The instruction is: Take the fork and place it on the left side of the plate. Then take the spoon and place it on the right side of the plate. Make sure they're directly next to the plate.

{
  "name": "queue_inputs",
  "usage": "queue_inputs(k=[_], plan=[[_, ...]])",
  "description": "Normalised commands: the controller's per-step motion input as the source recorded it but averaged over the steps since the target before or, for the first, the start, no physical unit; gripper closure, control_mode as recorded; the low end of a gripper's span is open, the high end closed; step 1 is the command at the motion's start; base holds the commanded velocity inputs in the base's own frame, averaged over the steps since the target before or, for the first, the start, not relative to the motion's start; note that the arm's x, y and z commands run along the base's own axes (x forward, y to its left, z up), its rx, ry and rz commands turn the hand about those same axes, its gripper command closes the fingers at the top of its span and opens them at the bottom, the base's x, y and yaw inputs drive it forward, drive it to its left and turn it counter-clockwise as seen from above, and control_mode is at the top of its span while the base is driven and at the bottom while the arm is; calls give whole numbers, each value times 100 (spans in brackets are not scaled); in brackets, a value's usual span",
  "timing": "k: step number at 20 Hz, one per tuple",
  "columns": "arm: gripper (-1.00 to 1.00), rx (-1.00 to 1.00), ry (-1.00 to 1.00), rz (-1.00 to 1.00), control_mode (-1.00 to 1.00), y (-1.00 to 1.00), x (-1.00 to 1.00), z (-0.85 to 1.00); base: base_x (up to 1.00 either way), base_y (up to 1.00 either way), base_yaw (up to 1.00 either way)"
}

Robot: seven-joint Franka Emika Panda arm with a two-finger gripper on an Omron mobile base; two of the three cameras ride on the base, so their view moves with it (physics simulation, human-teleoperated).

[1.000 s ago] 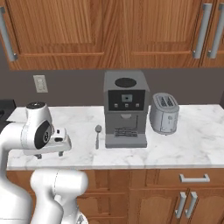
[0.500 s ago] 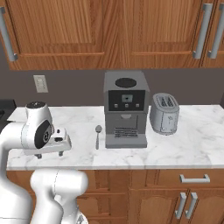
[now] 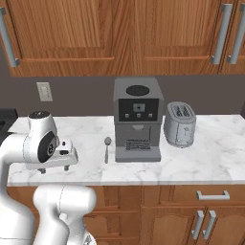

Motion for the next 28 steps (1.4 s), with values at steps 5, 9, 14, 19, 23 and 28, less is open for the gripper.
queue_inputs(k=[5,9,14,19,23,28], plan=[[-100,0,0,0,-100,0,0,0,0,0,0],[-100,0,0,0,-100,0,0,0,0,0,0],[-100,0,0,0,-100,0,0,0,0,0,0],[-100,0,0,0,-100,0,0,0,0,0,0],[-100,0,0,0,-100,-1,21,-3,0,0,0],[-100,1,0,0,-100,-32,30,0,0,0,0]])
